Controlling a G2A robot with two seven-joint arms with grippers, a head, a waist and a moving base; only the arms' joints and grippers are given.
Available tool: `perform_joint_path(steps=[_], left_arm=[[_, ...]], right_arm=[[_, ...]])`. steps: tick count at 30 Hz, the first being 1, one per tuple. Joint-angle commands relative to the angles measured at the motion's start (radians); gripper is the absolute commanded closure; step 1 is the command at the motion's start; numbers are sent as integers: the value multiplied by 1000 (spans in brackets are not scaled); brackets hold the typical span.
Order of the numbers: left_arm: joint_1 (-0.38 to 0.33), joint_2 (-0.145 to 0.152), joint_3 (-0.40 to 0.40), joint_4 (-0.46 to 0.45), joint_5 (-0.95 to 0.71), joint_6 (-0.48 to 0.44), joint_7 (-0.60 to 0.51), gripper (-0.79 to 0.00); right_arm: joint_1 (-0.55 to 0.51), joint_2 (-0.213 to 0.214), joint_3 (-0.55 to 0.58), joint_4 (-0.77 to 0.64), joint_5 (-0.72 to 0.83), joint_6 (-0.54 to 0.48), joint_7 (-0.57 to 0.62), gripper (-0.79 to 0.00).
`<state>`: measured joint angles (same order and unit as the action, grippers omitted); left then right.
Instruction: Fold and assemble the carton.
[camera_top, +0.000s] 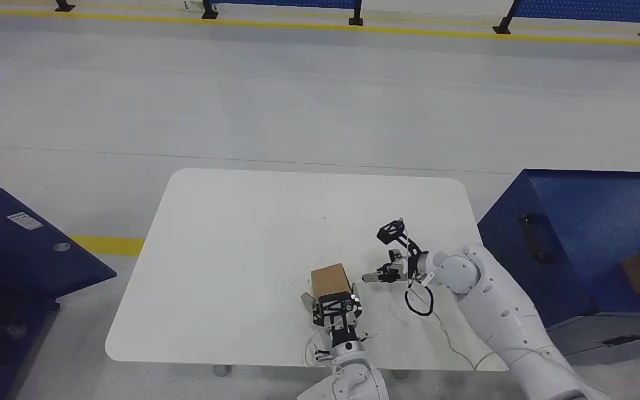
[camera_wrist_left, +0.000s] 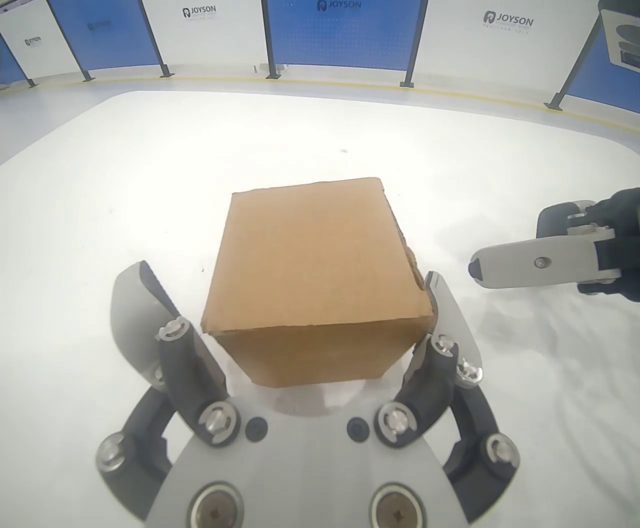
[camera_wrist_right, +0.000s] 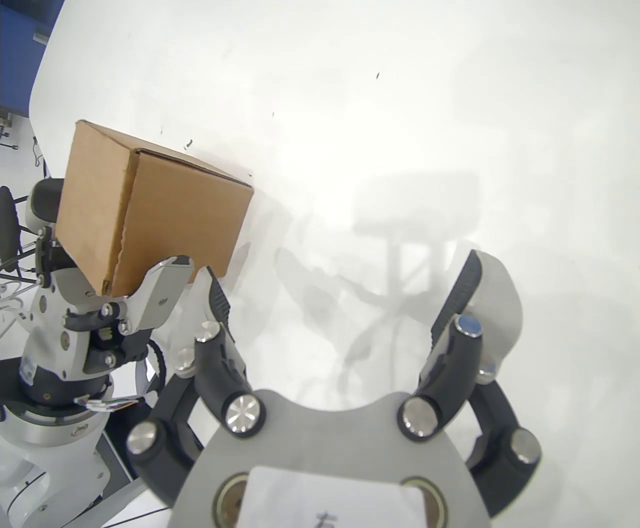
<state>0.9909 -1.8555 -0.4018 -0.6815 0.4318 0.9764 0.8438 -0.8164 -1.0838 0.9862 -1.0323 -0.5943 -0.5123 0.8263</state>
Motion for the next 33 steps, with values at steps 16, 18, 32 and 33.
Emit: perform_joint_path(steps=[16,18,32,33], left_arm=[[3,3,12,-1,-26,-11,11,-376],[4,4,13,-7,-32,-20,20,-354],[34,38,-35,-243,-404,-492,53,0],[33,44,-43,-250,-404,-559,-12,0]], right_arm=[[-4,-1,2,11,9,6,-15,-785],[-6,2,12,14,8,11,-24,-785],[-89,49,225,-13,204,3,-139,-785],[-96,51,231,-22,206,2,-136,-785]])
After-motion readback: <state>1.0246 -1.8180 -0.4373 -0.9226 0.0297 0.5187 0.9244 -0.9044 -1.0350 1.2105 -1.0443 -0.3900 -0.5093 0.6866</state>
